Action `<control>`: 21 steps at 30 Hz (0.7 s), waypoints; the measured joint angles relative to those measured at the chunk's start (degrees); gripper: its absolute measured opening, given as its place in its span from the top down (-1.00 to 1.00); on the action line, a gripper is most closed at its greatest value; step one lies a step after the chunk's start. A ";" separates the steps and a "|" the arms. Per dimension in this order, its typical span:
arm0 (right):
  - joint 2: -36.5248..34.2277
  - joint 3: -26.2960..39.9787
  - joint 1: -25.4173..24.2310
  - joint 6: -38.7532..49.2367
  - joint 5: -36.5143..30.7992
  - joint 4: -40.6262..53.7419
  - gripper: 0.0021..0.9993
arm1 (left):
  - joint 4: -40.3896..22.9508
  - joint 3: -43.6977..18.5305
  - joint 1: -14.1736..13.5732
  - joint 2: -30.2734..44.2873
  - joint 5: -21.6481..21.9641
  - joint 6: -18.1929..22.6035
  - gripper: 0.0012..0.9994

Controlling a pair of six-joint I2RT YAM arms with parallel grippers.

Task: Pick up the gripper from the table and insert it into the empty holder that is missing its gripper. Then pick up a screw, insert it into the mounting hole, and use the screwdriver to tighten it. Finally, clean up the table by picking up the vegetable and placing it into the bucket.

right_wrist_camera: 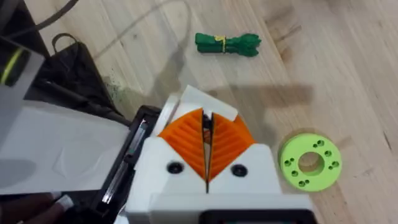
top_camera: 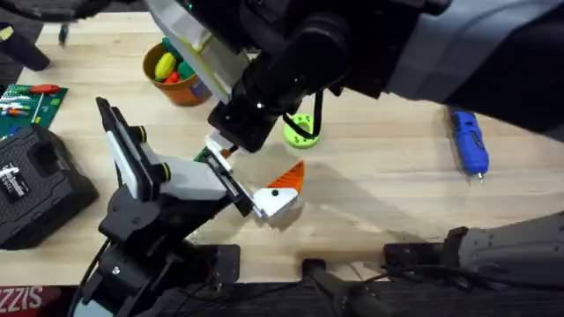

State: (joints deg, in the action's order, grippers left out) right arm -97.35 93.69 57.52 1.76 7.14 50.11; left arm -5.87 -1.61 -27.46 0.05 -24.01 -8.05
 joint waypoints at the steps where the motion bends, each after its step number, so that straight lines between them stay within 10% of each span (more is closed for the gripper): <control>1: 0.01 0.00 0.00 0.00 0.00 0.00 0.99 | 0.00 0.00 0.00 0.00 0.00 0.00 -0.98; 7: 0.01 0.00 0.00 0.26 0.00 0.16 0.76 | 0.02 0.00 0.00 0.00 0.04 0.03 -0.98; 8: 0.01 0.00 0.00 0.13 0.03 0.35 0.28 | 0.04 0.00 0.00 0.00 0.00 0.04 -0.98; 13: 0.03 0.00 -0.88 0.23 -0.99 0.28 -0.46 | 0.06 0.00 0.00 0.00 0.01 0.08 -0.98; 14: 0.35 0.00 -1.56 0.26 -1.85 0.40 -0.88 | 0.04 0.00 0.00 0.00 0.01 0.09 -0.98; 21: 4.15 0.00 -4.27 0.39 -0.30 0.52 -0.99 | 0.07 0.00 0.00 -0.01 -0.18 0.26 -0.98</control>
State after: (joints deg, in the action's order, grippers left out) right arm -93.20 93.69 53.25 2.15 6.84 50.63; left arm -5.80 -1.61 -27.46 0.05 -24.19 -7.79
